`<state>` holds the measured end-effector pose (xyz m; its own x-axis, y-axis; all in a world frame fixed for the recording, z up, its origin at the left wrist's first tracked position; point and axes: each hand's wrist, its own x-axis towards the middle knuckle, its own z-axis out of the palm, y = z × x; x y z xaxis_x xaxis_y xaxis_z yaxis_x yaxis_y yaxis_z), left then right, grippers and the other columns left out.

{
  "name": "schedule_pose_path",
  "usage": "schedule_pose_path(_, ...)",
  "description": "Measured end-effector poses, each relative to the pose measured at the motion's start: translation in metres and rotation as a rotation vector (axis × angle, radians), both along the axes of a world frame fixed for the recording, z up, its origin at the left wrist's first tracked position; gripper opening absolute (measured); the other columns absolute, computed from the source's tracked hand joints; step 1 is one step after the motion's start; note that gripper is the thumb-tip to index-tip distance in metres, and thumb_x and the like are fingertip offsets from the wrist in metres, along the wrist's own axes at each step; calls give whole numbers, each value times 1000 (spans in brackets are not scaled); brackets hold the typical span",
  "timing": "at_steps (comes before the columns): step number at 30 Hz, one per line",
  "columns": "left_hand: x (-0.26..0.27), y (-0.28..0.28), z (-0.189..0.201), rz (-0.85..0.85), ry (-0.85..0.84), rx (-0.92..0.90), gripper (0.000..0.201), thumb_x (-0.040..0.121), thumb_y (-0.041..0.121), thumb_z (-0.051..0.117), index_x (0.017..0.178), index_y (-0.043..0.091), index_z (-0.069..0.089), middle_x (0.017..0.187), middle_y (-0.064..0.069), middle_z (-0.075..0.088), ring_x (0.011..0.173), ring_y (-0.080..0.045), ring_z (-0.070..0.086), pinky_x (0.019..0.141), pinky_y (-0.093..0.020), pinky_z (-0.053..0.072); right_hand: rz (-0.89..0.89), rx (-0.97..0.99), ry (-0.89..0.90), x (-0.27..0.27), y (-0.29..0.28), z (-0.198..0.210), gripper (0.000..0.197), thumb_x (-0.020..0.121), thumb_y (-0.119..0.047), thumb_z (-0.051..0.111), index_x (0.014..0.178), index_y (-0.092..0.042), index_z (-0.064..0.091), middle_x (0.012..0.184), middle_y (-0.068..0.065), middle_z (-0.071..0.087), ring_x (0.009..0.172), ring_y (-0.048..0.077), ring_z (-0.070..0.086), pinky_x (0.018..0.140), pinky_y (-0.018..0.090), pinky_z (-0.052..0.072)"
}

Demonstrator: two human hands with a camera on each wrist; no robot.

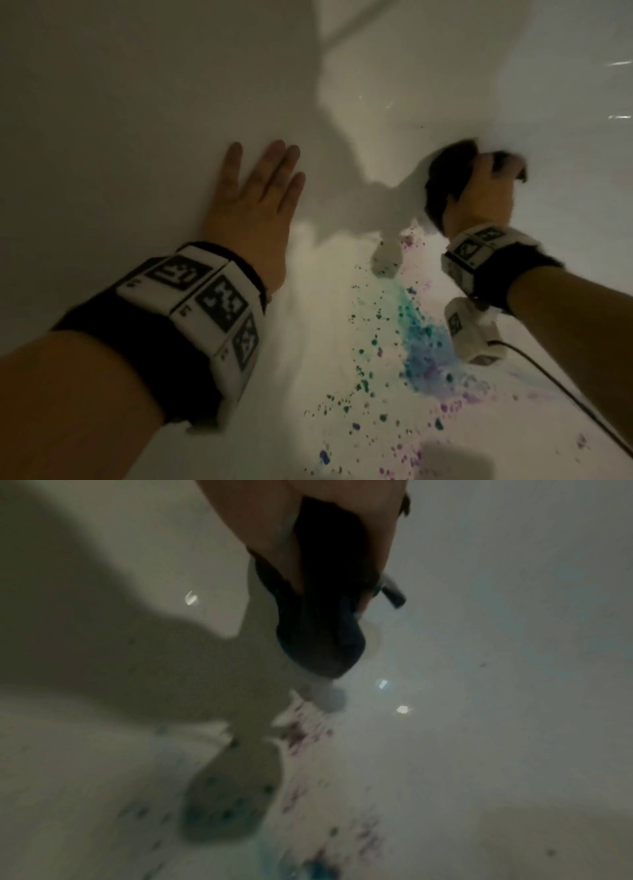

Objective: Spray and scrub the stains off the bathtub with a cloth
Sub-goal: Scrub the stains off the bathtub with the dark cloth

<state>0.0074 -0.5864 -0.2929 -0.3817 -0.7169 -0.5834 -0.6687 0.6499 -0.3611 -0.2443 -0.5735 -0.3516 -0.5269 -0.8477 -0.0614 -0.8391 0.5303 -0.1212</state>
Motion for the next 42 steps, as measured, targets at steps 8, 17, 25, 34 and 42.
schedule_pose_path(8, 0, 0, -4, 29, 75, 8, 105, 85, 42, 51, 139, 4, -30, 142, -18, -42, 132, -37, -37, 97, -59, -24, 437, 631, -129, 77, 27, -73, 59, 91, -19, 51, 143, -20, 23, 145, 10, 18, 120, 42, 40, 98, 50, 41)
schedule_pose_path(17, -3, 4, 3, 84, 90, 50, 110, 84, 34, 56, 135, 3, -36, 136, -17, -50, 127, -39, -42, 96, -58, -27, 389, 109, -254, 56, 84, 9, 28, 87, -9, 58, 114, -11, 57, 110, -7, 51, 91, 10, 59, 75, 14, 46)
schedule_pose_path(25, -7, 5, 6, 107, 94, 59, 108, 85, 30, 56, 136, 4, -35, 135, -18, -50, 127, -39, -42, 96, -58, -27, 75, -504, 169, -13, -50, 115, 34, 84, -14, 52, 118, -15, 49, 141, 14, 35, 119, 35, 45, 79, 44, 45)
schedule_pose_path(34, -6, 5, 5, 90, 112, 54, 104, 87, 29, 53, 137, 4, -34, 136, -19, -50, 126, -40, -43, 98, -58, -26, 422, 138, 320, 63, -78, 60, 70, 78, -8, 64, 138, -14, 26, 147, 16, 17, 131, 38, 23, 105, 45, 29)
schedule_pose_path(42, -6, 4, 3, 90, 102, 49, 107, 84, 31, 55, 137, 5, -34, 136, -19, -49, 126, -41, -42, 95, -58, -27, 324, 164, -18, 87, -48, 18, 80, 72, -4, 68, 138, -13, 24, 149, 11, 10, 129, 37, 22, 102, 43, 37)
